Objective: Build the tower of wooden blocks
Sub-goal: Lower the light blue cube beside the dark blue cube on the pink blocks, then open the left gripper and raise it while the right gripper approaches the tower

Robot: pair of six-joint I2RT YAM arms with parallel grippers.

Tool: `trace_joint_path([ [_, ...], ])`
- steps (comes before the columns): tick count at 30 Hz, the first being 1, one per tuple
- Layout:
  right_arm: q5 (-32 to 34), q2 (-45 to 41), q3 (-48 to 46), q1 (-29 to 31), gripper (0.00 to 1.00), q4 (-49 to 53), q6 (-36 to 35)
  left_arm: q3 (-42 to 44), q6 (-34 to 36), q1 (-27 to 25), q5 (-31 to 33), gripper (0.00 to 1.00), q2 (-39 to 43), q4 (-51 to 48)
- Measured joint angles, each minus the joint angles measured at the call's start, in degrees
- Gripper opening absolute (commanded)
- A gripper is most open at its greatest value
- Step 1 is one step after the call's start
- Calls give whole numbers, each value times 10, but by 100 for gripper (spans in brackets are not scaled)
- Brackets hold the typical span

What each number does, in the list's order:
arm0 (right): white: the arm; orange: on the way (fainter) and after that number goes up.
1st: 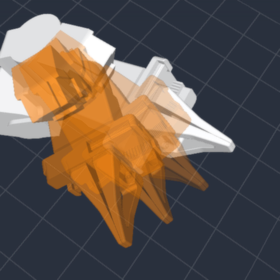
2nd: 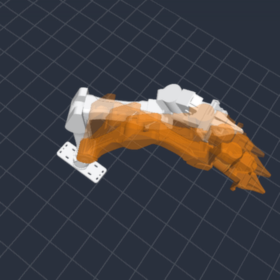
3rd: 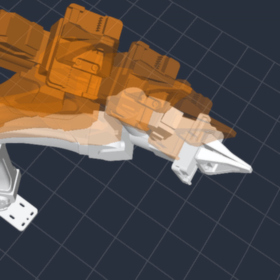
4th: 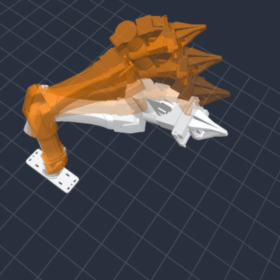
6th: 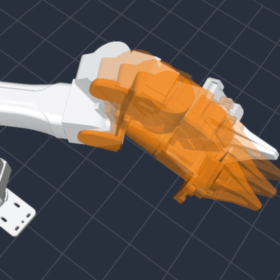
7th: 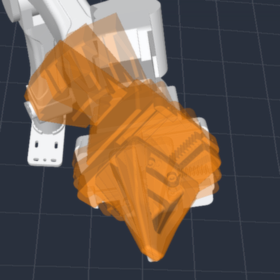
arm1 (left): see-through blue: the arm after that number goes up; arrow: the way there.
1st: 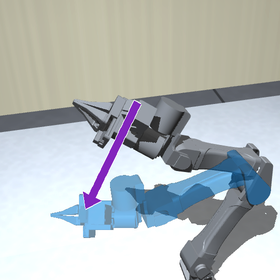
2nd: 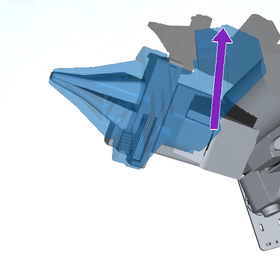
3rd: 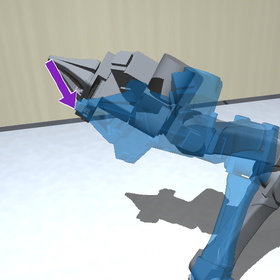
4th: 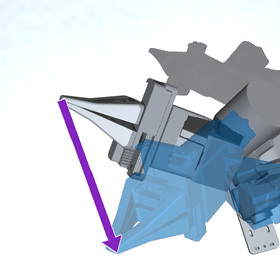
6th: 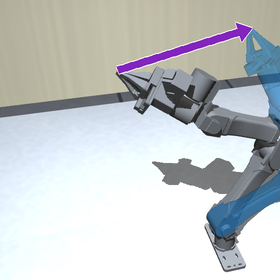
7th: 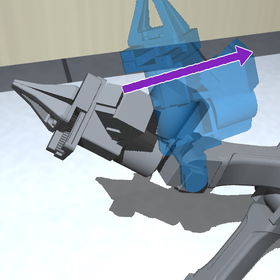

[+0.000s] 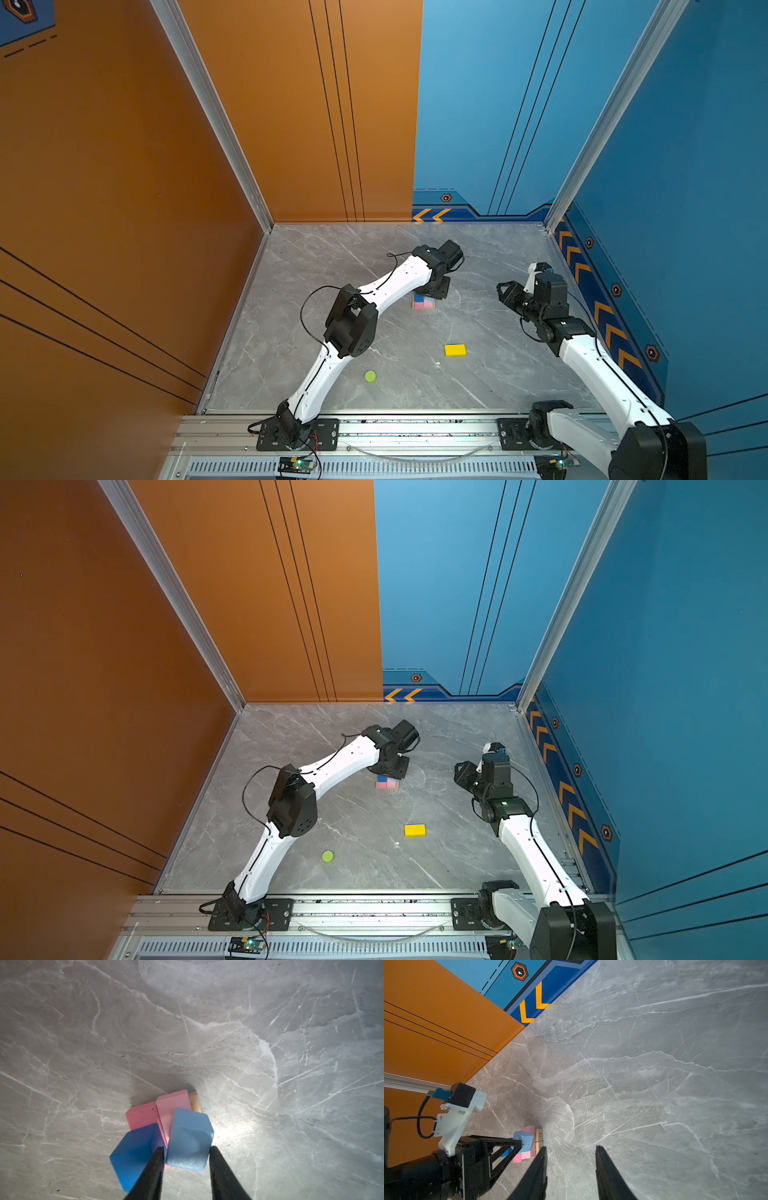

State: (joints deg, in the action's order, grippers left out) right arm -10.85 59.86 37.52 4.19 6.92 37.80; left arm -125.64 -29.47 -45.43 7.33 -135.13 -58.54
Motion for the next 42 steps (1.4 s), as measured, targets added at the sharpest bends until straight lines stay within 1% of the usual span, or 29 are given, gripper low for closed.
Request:
trace_joint_path([
  [5, -1, 6, 0, 9, 40, -2, 0, 0, 0, -4, 0, 39, 7, 0],
  [9, -1, 15, 0, 22, 40, -6, 0, 0, 1, -6, 2, 39, 32, 0],
  [15, -1, 38, 9, 49, 40, -6, 0, 2, 12, -10, 15, 40, 99, 0],
  [18, -1, 61, 20, 66, 42, -14, 0, 25, 18, -10, 21, 40, 146, 2],
  [21, -4, 89, 38, 87, 45, -21, 0, 70, 26, -7, 23, 41, 193, 13],
  [25, -13, 135, 70, 118, 47, -27, 0, 176, 27, 7, 10, 41, 252, 57],
  [29, -18, 182, 98, 146, 46, -32, 0, 290, 24, 45, -24, 41, 294, 119],
  [32, -22, 210, 110, 161, 46, -33, 0, 351, 17, 72, -54, 41, 304, 170],
  [36, -27, 250, 129, 175, 45, -36, 2, 400, 9, 99, -94, 39, 304, 225],
  [38, -27, 270, 139, 180, 44, -36, 5, 409, 9, 108, -113, 36, 303, 247],
  [42, -31, 307, 157, 189, 43, -44, 13, 412, 7, 117, -141, 35, 302, 281],
])
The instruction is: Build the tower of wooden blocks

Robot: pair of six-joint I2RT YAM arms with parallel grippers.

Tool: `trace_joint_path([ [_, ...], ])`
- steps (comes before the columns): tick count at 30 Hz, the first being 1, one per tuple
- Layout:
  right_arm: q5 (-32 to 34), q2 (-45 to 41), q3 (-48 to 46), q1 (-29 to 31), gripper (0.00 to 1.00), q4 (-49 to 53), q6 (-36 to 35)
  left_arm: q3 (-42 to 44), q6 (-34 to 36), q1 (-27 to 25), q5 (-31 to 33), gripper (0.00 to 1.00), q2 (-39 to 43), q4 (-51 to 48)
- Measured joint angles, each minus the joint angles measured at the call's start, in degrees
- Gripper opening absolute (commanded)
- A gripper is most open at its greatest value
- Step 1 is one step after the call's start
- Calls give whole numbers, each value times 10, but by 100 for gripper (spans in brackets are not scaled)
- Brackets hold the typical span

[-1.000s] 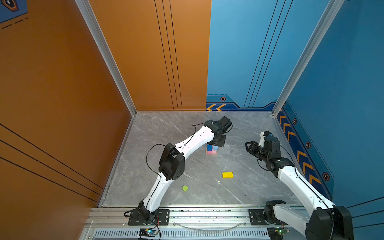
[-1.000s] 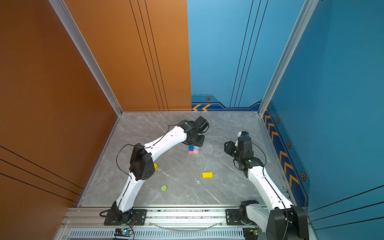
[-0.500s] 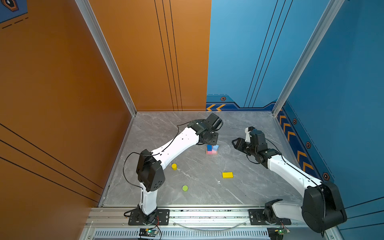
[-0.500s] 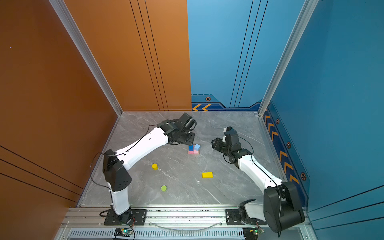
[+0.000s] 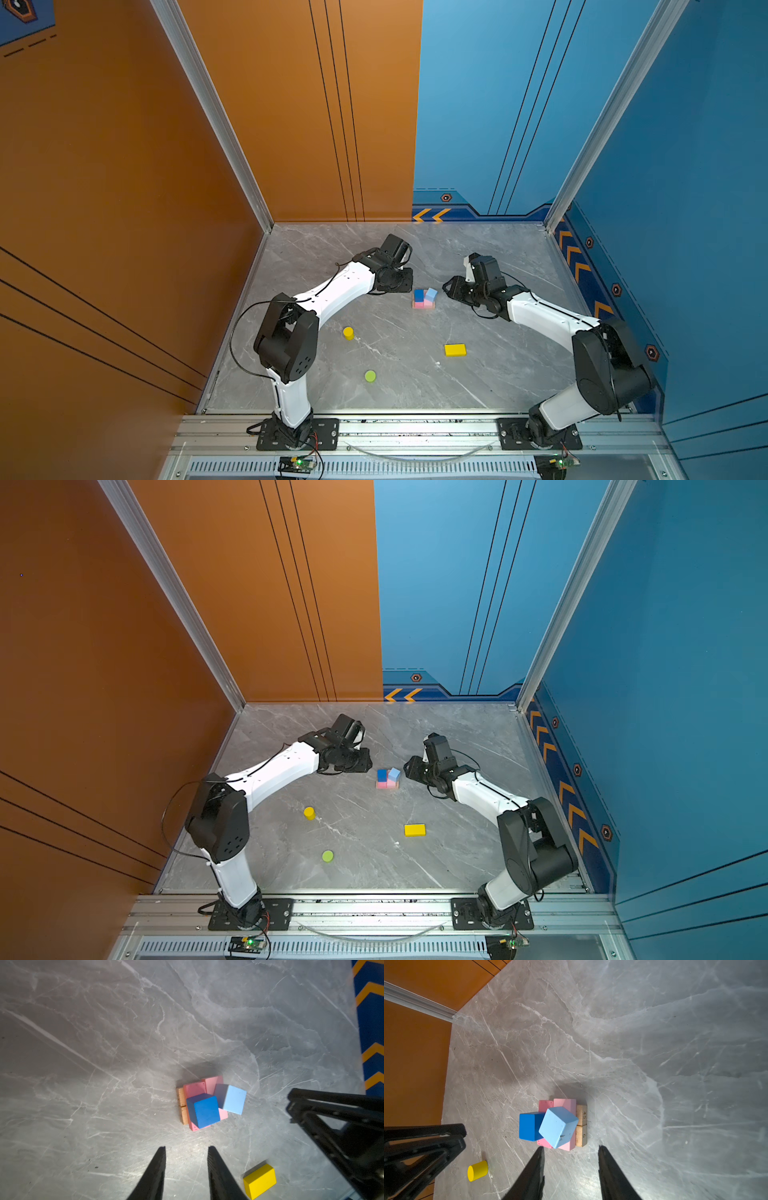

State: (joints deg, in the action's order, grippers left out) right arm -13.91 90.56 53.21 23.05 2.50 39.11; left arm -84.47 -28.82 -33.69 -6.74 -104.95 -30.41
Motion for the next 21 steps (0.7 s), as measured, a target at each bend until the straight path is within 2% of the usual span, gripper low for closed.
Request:
trace_joint_path([
  [7, -12, 55, 35, 12, 43, -8, 10, 1, 0, 9, -35, 35, -30, 31],
  [21, -19, 89, 52, 14, 39, -12, 19, 9, -5, 11, -68, 34, -55, 41],
])
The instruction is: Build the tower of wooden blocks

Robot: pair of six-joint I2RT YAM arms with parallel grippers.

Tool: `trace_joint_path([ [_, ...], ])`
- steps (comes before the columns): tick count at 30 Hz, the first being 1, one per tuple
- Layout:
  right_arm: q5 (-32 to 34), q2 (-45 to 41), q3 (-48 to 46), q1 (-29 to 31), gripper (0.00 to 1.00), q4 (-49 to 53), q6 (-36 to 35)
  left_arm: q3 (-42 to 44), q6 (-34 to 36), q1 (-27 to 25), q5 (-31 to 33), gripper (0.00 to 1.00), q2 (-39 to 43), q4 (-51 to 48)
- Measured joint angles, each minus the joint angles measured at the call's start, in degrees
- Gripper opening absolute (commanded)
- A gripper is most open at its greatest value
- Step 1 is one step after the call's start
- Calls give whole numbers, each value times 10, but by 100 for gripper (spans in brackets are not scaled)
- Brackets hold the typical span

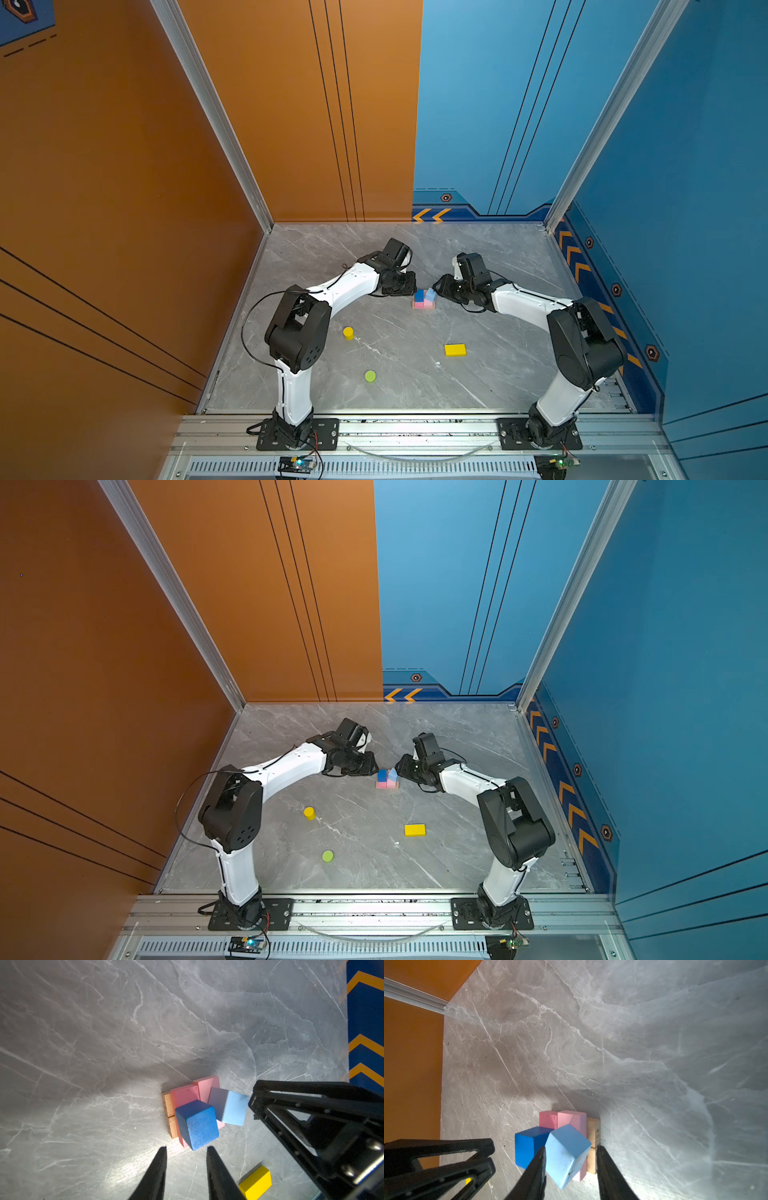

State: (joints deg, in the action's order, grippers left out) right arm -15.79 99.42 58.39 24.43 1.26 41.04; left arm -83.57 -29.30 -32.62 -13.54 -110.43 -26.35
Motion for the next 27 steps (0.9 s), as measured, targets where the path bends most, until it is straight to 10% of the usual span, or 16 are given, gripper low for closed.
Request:
trace_joint_path([
  [27, -22, 18, 12, 8, 33, -5, 10, -3, -8, -4, -22, 32, -28, 1],
])
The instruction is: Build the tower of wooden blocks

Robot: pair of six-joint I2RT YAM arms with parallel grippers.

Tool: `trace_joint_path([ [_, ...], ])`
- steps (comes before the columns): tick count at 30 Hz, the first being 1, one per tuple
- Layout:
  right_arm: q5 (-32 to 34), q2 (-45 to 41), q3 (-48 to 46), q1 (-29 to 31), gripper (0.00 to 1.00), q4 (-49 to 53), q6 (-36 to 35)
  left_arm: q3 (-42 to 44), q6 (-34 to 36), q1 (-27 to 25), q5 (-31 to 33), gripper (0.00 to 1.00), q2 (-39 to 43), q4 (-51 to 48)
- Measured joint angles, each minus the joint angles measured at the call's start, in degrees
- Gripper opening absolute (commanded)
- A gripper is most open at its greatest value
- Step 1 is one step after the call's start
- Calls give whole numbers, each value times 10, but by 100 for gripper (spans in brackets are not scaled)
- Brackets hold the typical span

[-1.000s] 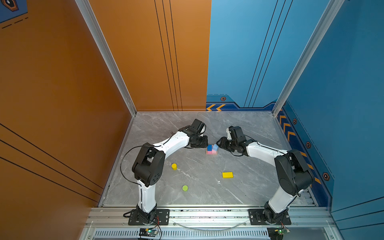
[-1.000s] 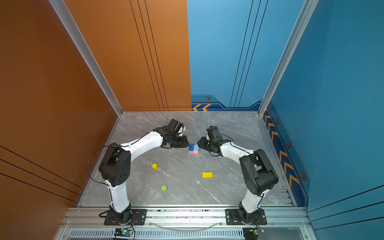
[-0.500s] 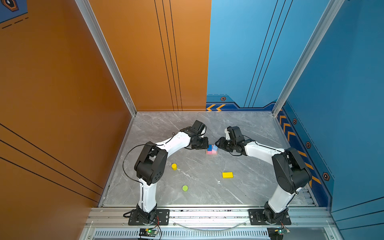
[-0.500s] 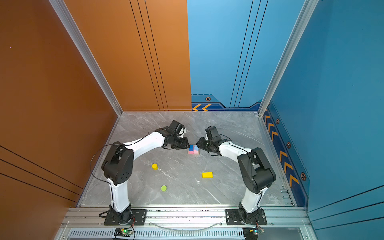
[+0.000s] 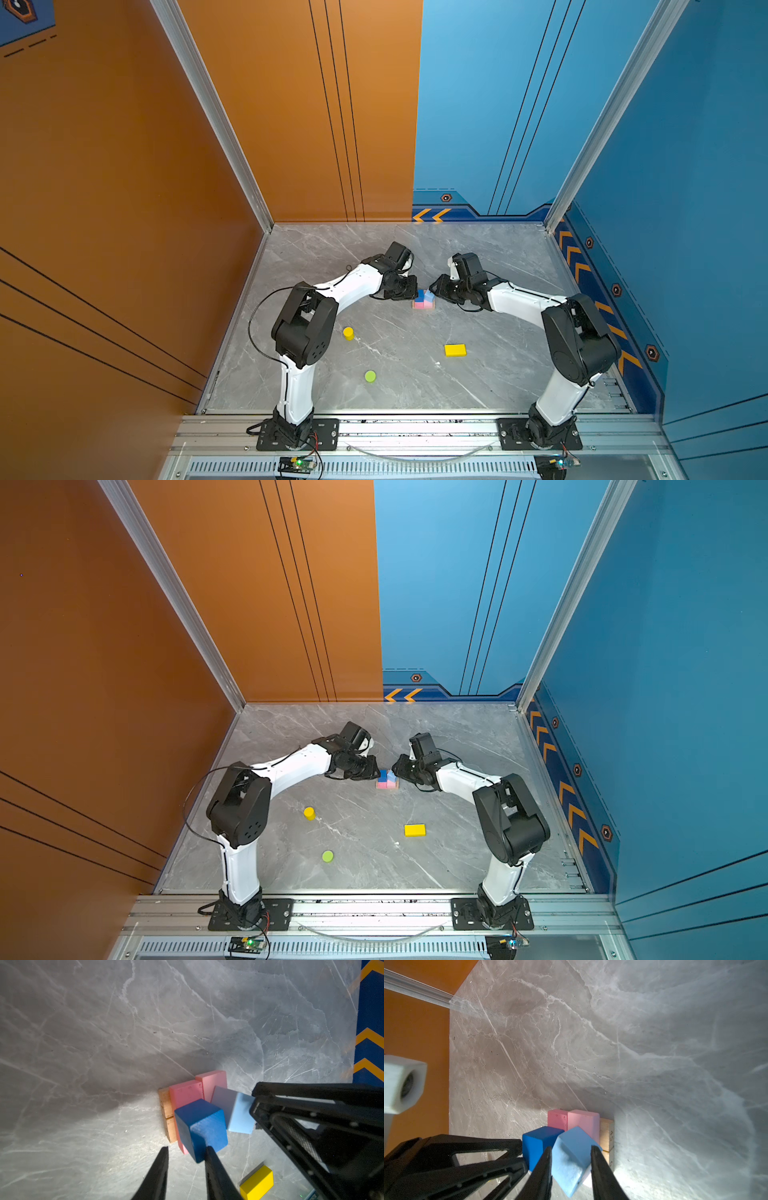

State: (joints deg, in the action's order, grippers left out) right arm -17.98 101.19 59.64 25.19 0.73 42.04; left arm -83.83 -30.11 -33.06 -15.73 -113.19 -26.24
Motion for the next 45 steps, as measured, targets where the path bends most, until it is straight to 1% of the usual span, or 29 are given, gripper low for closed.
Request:
trace_joint_path([
  [7, -1, 8, 1, 0, 34, -3, 0, -5, 0, 0, 0, 31, -2, 0],
  [14, 0, 7, 2, 0, 42, -3, 1, -5, 0, 0, 0, 32, -2, 1],
  [18, 2, -2, 2, 0, 43, -3, 0, -5, 0, 0, 0, 32, -2, 2],
  [28, 11, -54, -9, 4, 35, -3, 0, -11, 0, 0, -2, 29, -2, 3],
  [33, 17, -55, -28, 10, 34, 1, 0, -12, 0, -1, -3, 28, -2, 3],
  [35, 17, -55, -34, 11, 32, 3, 0, -12, 0, -2, -4, 28, -2, 3],
  [45, 17, -55, -35, 13, 31, 3, 3, -21, 0, -4, -9, 26, -10, 4],
])
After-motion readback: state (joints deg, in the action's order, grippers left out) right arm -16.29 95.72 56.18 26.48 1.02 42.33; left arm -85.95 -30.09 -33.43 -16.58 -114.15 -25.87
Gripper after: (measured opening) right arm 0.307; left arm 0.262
